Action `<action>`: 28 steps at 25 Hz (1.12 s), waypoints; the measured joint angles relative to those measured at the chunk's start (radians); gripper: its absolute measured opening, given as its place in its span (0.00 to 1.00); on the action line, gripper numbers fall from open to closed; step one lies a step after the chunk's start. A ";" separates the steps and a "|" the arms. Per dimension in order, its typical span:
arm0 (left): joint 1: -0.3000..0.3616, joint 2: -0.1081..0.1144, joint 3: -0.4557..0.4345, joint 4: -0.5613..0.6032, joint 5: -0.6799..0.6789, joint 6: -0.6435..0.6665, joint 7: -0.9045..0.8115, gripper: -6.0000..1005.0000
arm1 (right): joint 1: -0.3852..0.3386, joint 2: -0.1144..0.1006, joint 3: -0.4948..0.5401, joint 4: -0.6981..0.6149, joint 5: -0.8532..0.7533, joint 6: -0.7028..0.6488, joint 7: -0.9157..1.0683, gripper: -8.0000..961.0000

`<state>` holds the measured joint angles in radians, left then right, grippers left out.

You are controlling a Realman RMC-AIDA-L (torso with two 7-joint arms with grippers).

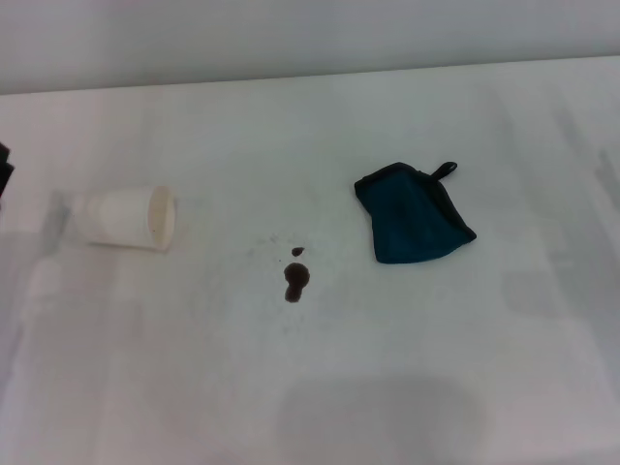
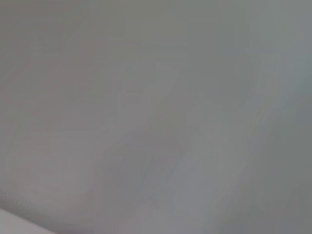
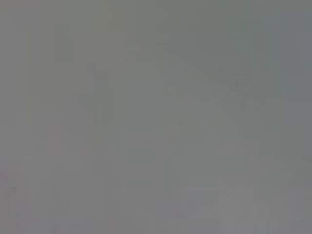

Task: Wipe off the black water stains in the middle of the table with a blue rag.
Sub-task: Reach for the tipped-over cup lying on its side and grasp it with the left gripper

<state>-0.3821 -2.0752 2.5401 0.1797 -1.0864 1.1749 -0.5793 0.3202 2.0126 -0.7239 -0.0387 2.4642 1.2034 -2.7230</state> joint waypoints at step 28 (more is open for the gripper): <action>-0.293 0.196 0.268 -0.448 0.277 0.340 -0.722 0.85 | 0.095 0.008 0.037 -0.010 0.006 -0.075 0.003 0.87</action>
<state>-0.6756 -1.8796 2.8084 -0.2682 -0.8096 1.5149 -1.3013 0.4151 2.0211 -0.6871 -0.0489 2.4697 1.1285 -2.7200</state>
